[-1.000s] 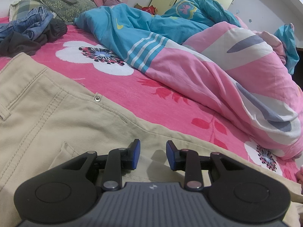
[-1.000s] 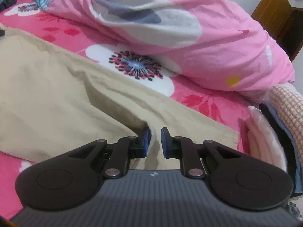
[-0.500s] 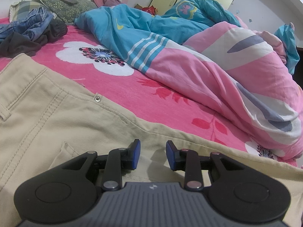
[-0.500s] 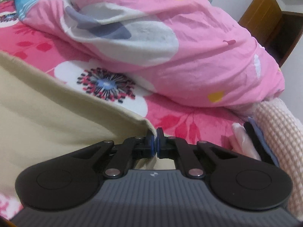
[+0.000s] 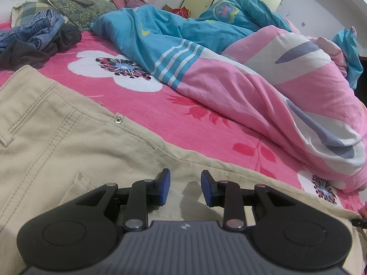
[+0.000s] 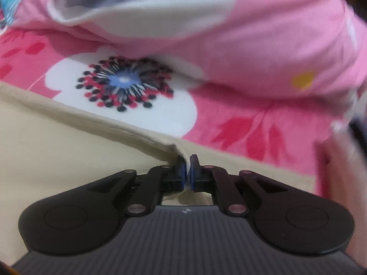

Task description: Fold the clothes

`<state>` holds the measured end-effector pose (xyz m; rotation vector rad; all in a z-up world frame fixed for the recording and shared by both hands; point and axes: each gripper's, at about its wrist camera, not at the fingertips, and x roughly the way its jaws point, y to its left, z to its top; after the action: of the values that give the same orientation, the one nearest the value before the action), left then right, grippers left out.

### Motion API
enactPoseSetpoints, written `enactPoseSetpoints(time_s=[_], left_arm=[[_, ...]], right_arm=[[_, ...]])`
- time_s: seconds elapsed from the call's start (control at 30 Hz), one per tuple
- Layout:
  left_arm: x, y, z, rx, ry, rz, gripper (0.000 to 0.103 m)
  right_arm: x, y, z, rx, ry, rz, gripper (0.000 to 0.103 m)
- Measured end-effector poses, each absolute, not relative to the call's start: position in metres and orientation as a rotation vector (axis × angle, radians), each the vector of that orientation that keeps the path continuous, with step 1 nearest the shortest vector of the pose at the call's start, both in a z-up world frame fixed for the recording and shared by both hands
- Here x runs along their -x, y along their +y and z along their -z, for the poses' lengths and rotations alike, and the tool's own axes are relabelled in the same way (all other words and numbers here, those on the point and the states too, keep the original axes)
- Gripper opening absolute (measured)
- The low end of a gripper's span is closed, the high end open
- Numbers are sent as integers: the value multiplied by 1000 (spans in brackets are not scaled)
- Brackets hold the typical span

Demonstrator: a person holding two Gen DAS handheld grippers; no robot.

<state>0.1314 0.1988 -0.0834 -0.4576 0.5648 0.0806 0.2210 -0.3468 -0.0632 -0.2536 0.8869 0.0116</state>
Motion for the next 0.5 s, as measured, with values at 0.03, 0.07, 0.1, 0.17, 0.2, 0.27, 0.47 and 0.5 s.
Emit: enactPoseSetpoints(time_s=[0.03,0.07,0.1,0.17,0.2,0.27,0.47,0.5], left_arm=[[-131,199,83,458,565,-81,31],[-131,199,84,458,565,-81,31],[-131,199,84,458,565,-81,31],[-131,199,84,458,565,-81,31],[-131,199,84,458,564,-81,31],[-131,199,84,459,565,-80,31],[-133,196,83,449,569,-87,31],[-133,196,83,447,570,-88,31]], right_arm=[[-221,-355,67,206,889,-14,13],[-221,-365,68,154,884,-13,26],[-220,-374,68,102,879,-12,33],[-220,-398,70,-26,875,-14,55],[-220,-410,71,-90,880,-16,60],[-220,-426,73,-198,900,-24,68],[-221,-455,68,-359,968,-44,88],[-223,-448,62,-266,984,-30,89]])
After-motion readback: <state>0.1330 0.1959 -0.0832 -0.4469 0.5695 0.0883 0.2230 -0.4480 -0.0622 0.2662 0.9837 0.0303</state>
